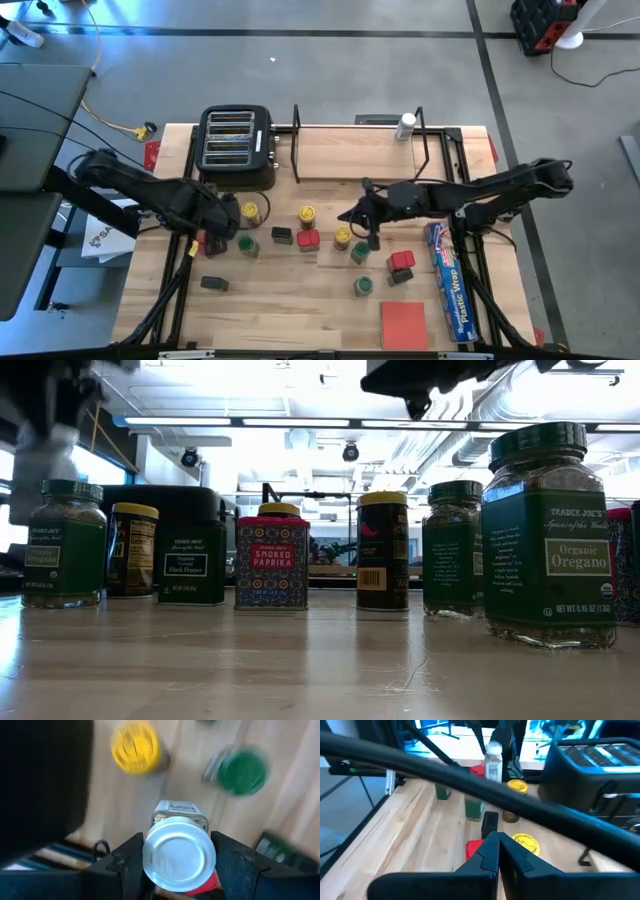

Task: Shelf spices
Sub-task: Put the white seasoning bottle on the shelf aligned with the other white seasoning bottle

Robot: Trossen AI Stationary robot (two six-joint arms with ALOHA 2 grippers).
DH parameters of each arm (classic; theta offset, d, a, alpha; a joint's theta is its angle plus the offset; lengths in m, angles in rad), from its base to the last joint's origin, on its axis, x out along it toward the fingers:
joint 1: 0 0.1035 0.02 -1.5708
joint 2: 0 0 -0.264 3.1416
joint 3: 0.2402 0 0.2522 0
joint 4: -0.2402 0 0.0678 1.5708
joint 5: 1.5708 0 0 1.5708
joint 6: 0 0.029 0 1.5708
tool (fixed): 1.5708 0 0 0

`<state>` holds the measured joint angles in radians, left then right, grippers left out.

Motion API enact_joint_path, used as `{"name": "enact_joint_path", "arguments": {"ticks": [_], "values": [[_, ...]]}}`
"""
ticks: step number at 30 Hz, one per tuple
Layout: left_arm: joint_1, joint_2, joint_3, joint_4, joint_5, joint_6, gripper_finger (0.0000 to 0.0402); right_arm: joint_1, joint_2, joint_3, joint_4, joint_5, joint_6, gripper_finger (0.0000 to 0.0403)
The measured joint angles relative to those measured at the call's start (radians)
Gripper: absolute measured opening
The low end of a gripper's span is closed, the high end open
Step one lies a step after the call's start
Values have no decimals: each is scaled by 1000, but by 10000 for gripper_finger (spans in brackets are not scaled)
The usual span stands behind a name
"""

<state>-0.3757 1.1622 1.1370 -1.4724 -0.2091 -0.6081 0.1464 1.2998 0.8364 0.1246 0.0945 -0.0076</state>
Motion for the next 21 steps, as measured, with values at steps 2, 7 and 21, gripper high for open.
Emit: {"name": "enact_joint_path", "arguments": {"ticks": [2, 7, 21], "values": [[0, 2, 81, -9, -23, -17, 195, 21, -17, 0, -5, 42, 0, 0], [-10, 55, 250, 36, -34, -15, 195, 87, -33, 0, 2, 120, 28, 0], [-135, 477, 384, 230, 6, 55, 195, 331, -34, 0, 12, 386, 238, 0]]}}
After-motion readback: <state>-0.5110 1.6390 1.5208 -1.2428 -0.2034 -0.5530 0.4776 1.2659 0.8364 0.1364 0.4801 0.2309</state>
